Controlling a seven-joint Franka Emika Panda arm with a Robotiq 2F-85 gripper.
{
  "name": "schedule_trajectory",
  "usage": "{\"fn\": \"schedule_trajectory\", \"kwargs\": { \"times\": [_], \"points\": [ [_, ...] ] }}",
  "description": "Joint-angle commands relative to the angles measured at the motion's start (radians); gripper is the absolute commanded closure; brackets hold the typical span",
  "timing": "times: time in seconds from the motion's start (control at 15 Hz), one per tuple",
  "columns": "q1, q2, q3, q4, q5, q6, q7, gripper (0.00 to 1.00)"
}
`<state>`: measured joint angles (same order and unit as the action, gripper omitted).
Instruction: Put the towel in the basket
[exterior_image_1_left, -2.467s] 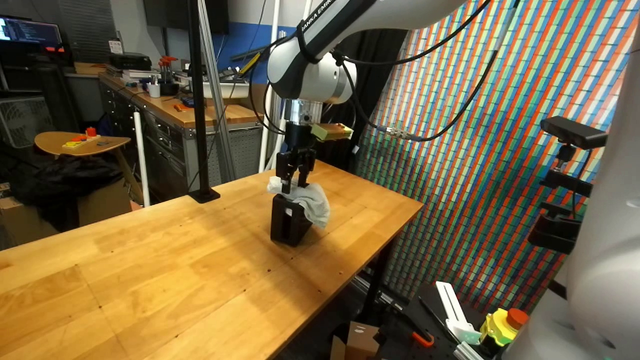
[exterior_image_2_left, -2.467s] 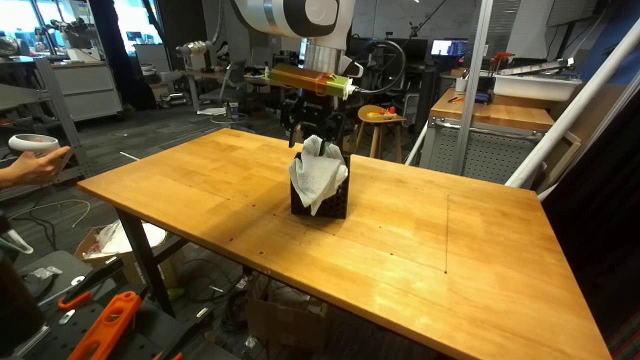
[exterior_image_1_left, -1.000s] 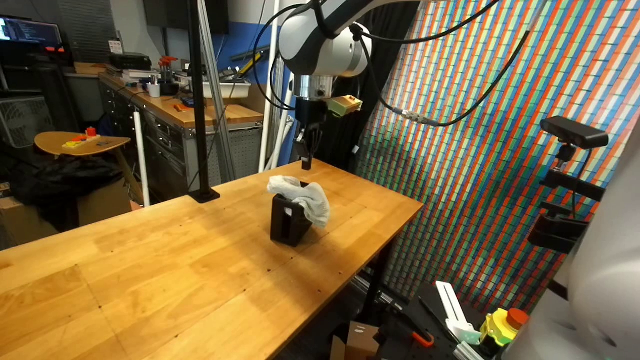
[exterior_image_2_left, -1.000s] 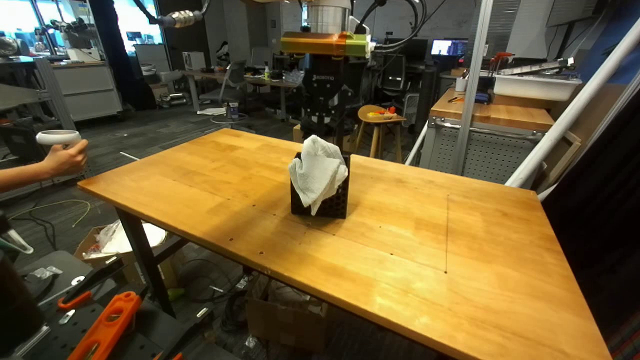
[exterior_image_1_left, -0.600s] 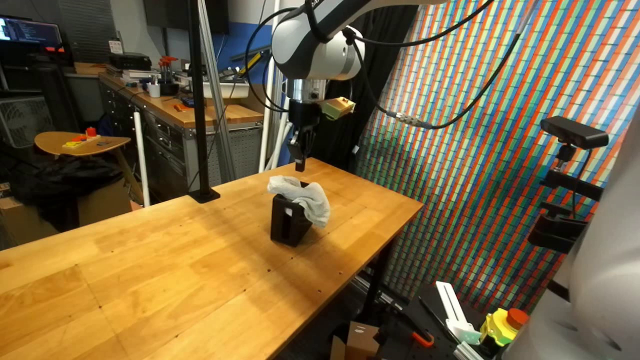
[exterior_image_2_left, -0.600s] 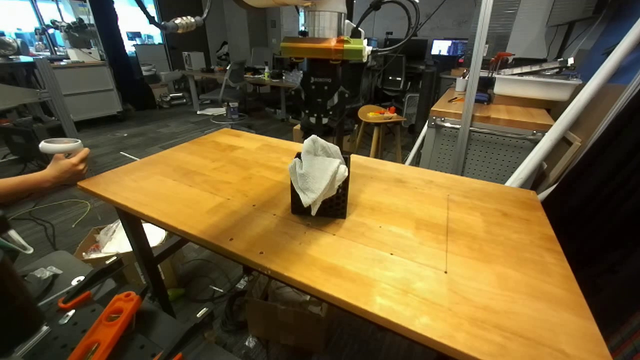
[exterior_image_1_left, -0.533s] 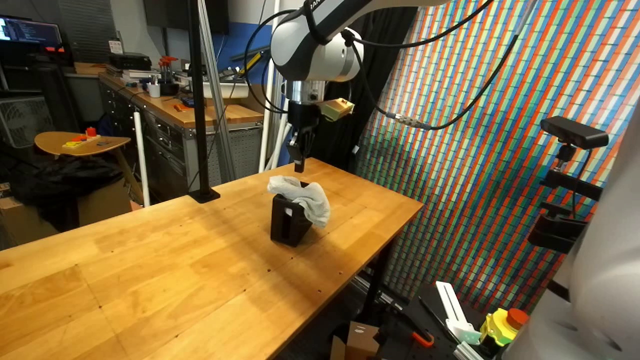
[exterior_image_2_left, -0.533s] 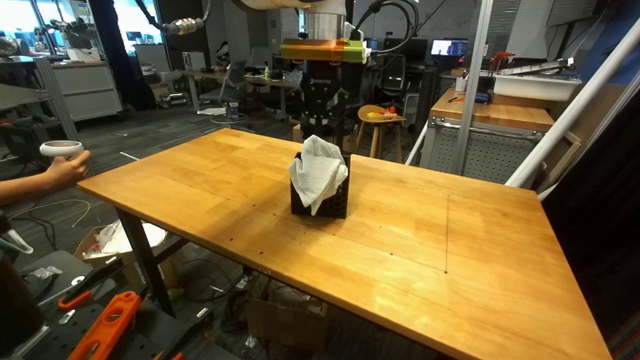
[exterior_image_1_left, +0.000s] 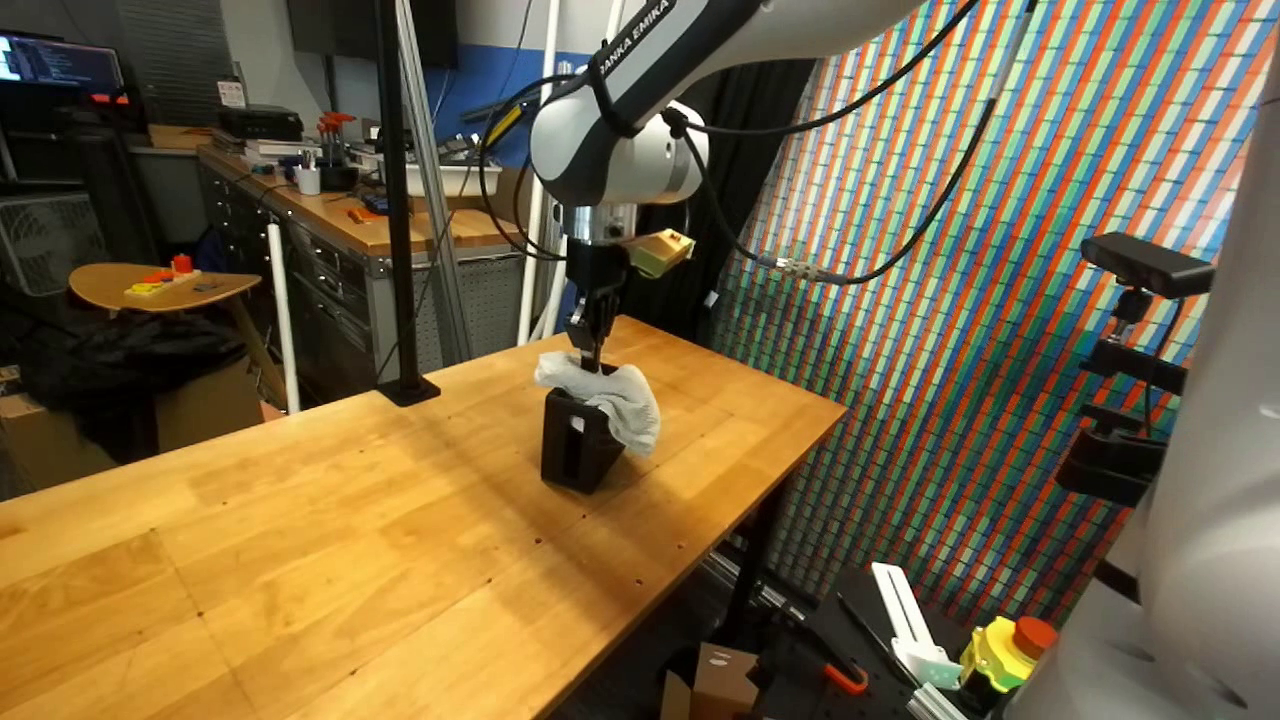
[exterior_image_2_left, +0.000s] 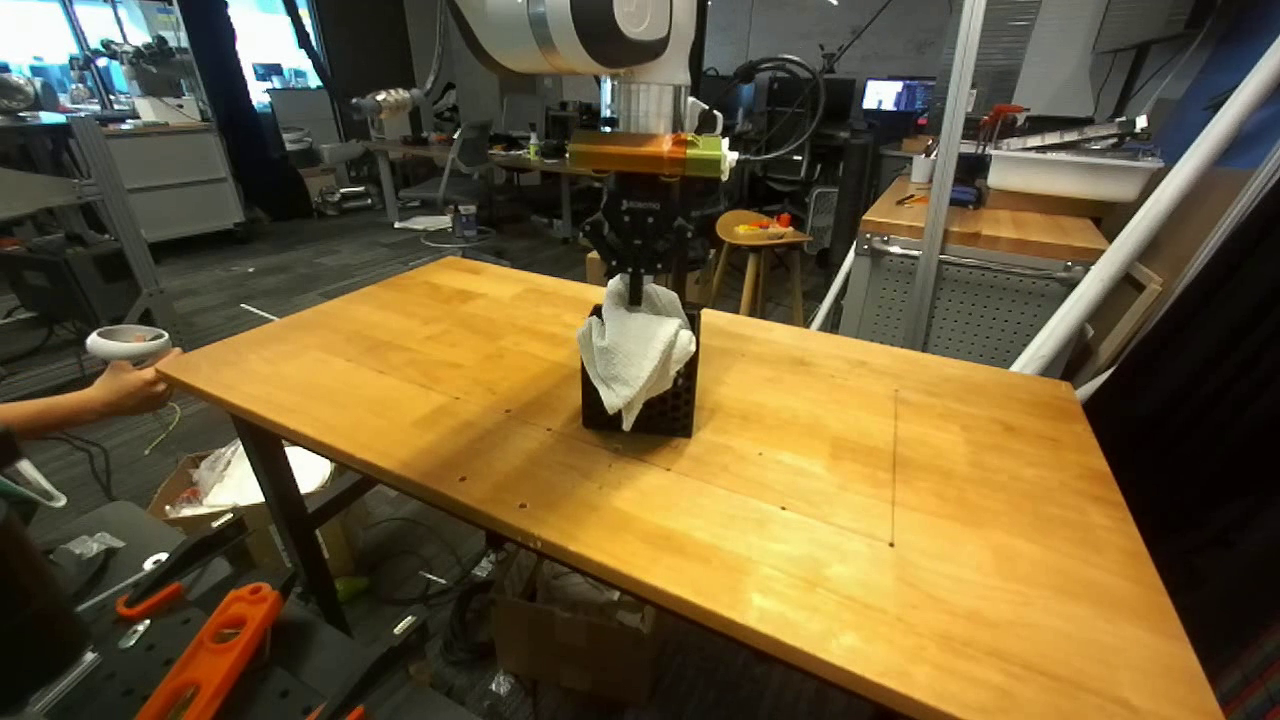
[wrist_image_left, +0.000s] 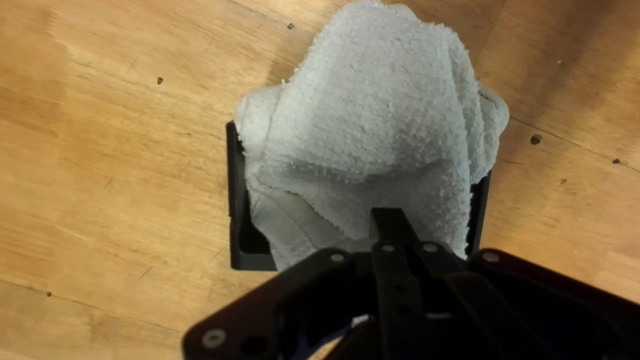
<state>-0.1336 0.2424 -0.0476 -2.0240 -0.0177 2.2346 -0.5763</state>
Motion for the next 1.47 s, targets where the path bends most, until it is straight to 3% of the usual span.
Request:
{"fn": "schedule_trajectory", "kwargs": {
  "times": [0.0, 0.73, 1.4],
  "points": [
    [-0.009, 0.05, 0.023, 0.008, 0.035, 0.036, -0.023, 0.99],
    [-0.007, 0.105, 0.124, -0.111, 0.147, 0.028, -0.079, 0.99],
    [-0.004, 0.019, 0.128, -0.214, 0.184, 0.017, -0.102, 0.99]
  ]
}}
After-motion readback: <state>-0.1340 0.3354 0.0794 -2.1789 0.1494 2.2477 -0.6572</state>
